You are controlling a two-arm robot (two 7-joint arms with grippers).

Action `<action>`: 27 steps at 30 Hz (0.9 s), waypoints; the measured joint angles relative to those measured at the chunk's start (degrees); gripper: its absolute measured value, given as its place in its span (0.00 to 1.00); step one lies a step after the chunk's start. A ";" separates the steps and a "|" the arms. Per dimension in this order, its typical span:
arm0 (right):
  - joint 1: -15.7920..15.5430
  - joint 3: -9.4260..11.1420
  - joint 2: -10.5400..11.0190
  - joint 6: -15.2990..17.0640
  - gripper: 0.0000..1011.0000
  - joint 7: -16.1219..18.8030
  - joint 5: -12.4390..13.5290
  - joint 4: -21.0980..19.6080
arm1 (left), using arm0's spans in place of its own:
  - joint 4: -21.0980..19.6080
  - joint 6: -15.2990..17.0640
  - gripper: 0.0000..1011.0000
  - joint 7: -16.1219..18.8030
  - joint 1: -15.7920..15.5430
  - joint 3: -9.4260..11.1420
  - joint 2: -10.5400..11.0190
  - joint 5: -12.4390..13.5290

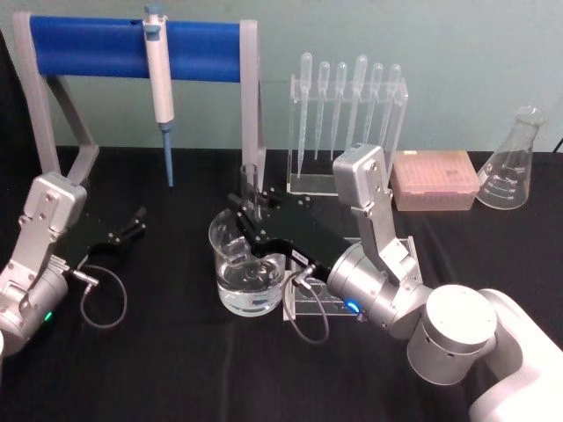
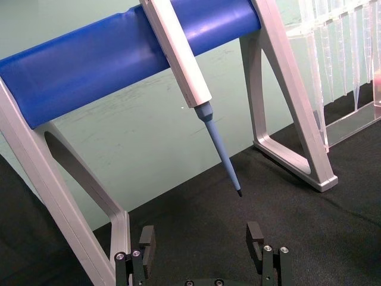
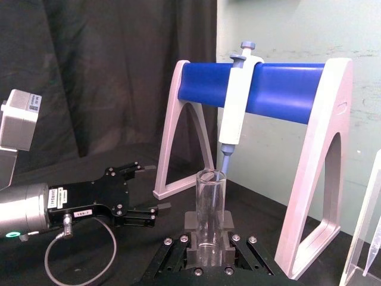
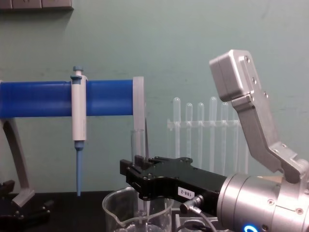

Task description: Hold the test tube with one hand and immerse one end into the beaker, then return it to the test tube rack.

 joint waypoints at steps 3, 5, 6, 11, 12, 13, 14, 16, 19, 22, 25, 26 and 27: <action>0.00 0.00 0.00 0.00 0.22 0.00 0.00 0.00 | 0.00 0.00 0.99 0.00 0.00 0.00 0.00 0.00; 0.00 0.00 0.00 0.00 0.22 0.00 0.00 0.00 | 0.00 0.00 0.99 0.00 0.00 0.00 0.00 0.00; 0.00 0.00 0.00 0.00 0.22 0.00 0.00 0.00 | 0.00 0.00 0.99 0.00 0.00 0.00 0.00 0.00; 0.00 0.00 0.00 0.00 0.22 0.00 0.00 0.00 | 0.00 0.00 0.99 0.00 0.00 0.00 0.00 0.00; 0.00 0.00 0.00 0.00 0.22 0.00 0.00 0.00 | 0.00 0.00 0.99 0.00 0.00 0.00 0.00 0.00; 0.00 0.00 0.00 0.00 0.22 0.00 0.00 0.00 | 0.00 0.00 0.99 0.00 0.00 0.00 0.00 0.00; 0.00 0.00 0.00 0.00 0.22 0.00 0.00 0.00 | 0.00 0.00 0.99 0.00 0.00 0.00 0.00 0.00; 0.00 0.00 0.00 0.00 0.22 0.00 0.00 0.00 | 0.00 0.00 0.99 0.00 0.00 0.00 0.00 0.00; 0.00 0.00 0.00 0.00 0.22 0.00 0.00 0.00 | 0.00 0.00 0.99 0.00 0.00 0.00 0.00 0.00; 0.00 0.00 0.00 0.00 0.22 0.00 0.00 0.00 | 0.00 0.00 0.99 0.00 0.00 0.00 0.00 0.00; 0.00 0.00 0.00 0.00 0.22 0.00 0.00 0.00 | 0.00 0.00 0.99 0.00 0.00 0.00 0.00 0.00; 0.00 0.00 0.00 0.00 0.22 0.00 0.00 0.00 | 0.00 0.00 0.99 0.00 0.00 0.00 0.00 0.00; 0.00 0.00 0.00 0.00 0.22 0.00 0.00 0.00 | 0.00 0.00 0.99 0.00 0.00 0.00 0.00 0.00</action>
